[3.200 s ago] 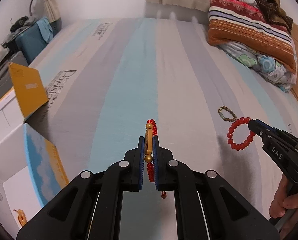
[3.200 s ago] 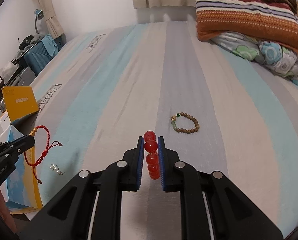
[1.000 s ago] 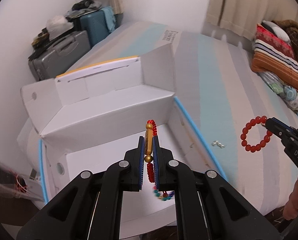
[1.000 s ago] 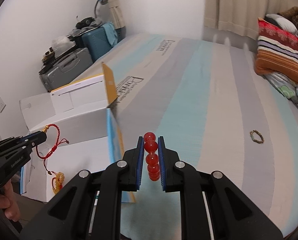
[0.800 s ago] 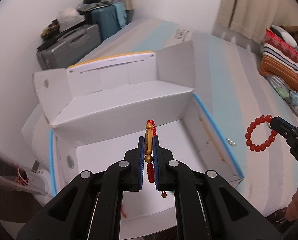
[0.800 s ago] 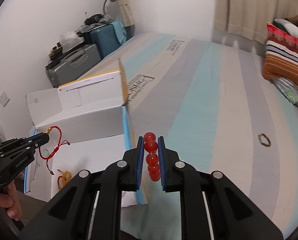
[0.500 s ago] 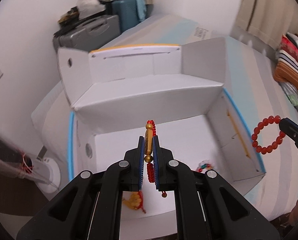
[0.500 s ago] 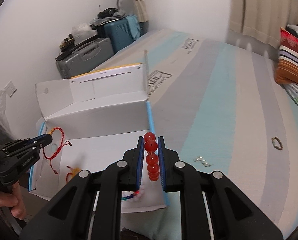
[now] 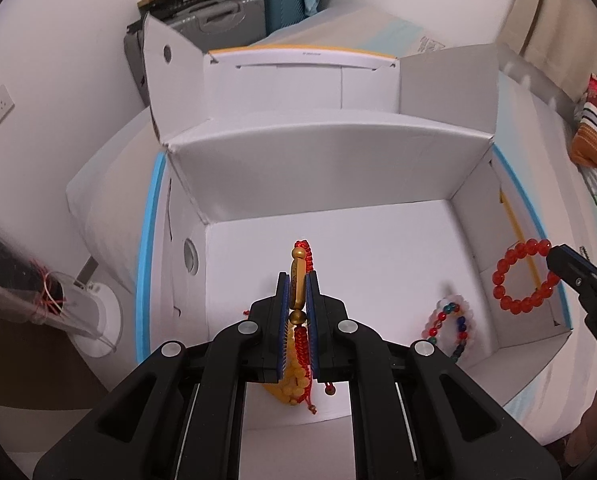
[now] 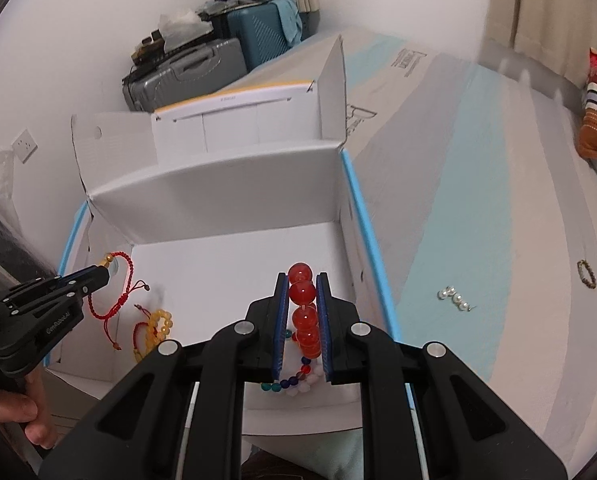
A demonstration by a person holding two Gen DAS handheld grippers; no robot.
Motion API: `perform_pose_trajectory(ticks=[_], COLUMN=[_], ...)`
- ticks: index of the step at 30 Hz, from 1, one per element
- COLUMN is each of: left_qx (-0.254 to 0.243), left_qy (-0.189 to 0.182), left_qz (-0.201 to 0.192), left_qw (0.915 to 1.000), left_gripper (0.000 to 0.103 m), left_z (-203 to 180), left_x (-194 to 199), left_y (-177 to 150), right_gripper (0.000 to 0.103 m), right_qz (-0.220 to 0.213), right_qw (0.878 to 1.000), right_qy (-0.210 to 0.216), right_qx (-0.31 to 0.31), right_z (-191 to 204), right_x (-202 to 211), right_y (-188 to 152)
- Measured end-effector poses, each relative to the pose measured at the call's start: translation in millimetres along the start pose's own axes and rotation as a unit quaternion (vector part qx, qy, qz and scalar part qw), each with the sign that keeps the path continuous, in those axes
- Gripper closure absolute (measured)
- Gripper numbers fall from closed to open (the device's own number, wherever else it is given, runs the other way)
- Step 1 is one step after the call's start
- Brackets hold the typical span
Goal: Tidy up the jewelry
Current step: 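Open both tools to drop the bracelets into the box, then move both tools back over the pearl earring and wooden bead bracelet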
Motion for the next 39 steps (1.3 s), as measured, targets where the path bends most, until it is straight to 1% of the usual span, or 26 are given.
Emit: perform_pose_trajectory(ticks=[8,13,19,20,21,22,23,24,26,27,29,30,31,32,33,34,35,37,39], left_qx=[0.004,0.005,0.008,0.008,0.007,0.007,0.008,0.009,0.009,0.009,0.01,0.009,0.007,0.005,0.005,0.005,0.005,0.002,-0.003], left_qy=[0.016,0.03,0.034,0.036,0.036,0.036,0.037,0.041,0.043,0.042,0.041,0.044,0.046,0.048,0.048,0.046,0.045,0.04,0.039], left_qz=[0.01,0.028,0.035,0.035,0.034,0.033,0.032,0.025,0.019,0.017,0.011,0.006,0.002,-0.001,-0.004,-0.006,-0.007,-0.013,-0.022], left_qw=[0.9998,0.9991,0.9988,0.9987,0.9987,0.9988,0.9988,0.9988,0.9989,0.9989,0.999,0.999,0.9989,0.9988,0.9989,0.9989,0.999,0.9991,0.999], left_gripper=[0.095,0.095,0.094,0.094,0.093,0.087,0.076,0.072,0.065,0.062,0.049,0.047,0.042,0.038,0.037,0.033,0.027,0.023,0.018], left_z=[7.5,11.0,11.7,12.0,11.3,10.8,10.9,11.2,10.6,9.4,7.4,6.1,4.4,2.6,1.1,-0.8,-3.2,-10.3,-18.6], left_x=[-10.3,-23.2,-28.5,-27.8,-27.3,-26.4,-25.3,-22.4,-18.7,-16.8,-12.8,-10.2,-8.0,-6.0,-4.0,-2.0,-0.6,3.3,8.5], left_y=[-4.4,-10.8,-16.2,-15.9,-15.7,-15.3,-14.9,-13.2,-11.4,-10.4,-8.4,-7.2,-6.1,-5.1,-4.3,-3.4,-3.0,-0.7,1.6], right_gripper=[0.09,0.09,0.089,0.089,0.087,0.082,0.068,0.059,0.057,0.054,0.048,0.044,0.042,0.037,0.035,0.034,0.033,0.029,0.022], right_qz=[0.023,0.044,0.073,0.071,0.065,0.064,0.062,0.059,0.049,0.048,0.044,0.04,0.036,0.034,0.032,0.03,0.028,0.025,0.017], right_qw=[1.0,0.999,0.997,0.997,0.998,0.998,0.998,0.998,0.998,0.998,0.999,0.999,0.999,0.999,0.999,0.999,0.999,0.999,0.999], right_qy=[0.001,-0.007,-0.008,-0.008,-0.011,-0.012,-0.012,-0.013,-0.017,-0.017,-0.014,-0.014,-0.016,-0.016,-0.016,-0.015,-0.016,-0.019,-0.021], right_qx=[0.004,0.009,0.015,0.018,0.021,0.022,0.024,0.025,0.029,0.029,0.027,0.027,0.027,0.027,0.027,0.027,0.028,0.027,0.024], right_z=[4.1,1.9,3.0,3.7,3.8,3.7,4.2,4.3,4.9,5.1,4.0,2.9,1.4,0.3,-0.6,-1.9,-4.2,-9.0,-15.3], right_x=[-19.0,-30.8,-45.2,-45.0,-43.4,-42.6,-41.4,-40.0,-35.7,-34.4,-31.3,-28.9,-26.2,-24.6,-22.9,-21.2,-18.8,-14.4,-8.2], right_y=[-6.4,-13.4,-24.6,-24.7,-23.4,-22.6,-21.3,-19.6,-16.5,-16.1,-14.5,-13.7,-13.0,-12.2,-12.0,-11.5,-11.1,-10.2,-8.3])
Point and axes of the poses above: each gripper's, at about its wrist camera, not at the fingertips, and x roughly against the way its jaws point, z to its left, y to its top, the point moved 10 cm from there along -x, roughly the way its jaws point, and after that the axes turned 5 degrees about y, right-handed, at the moved point
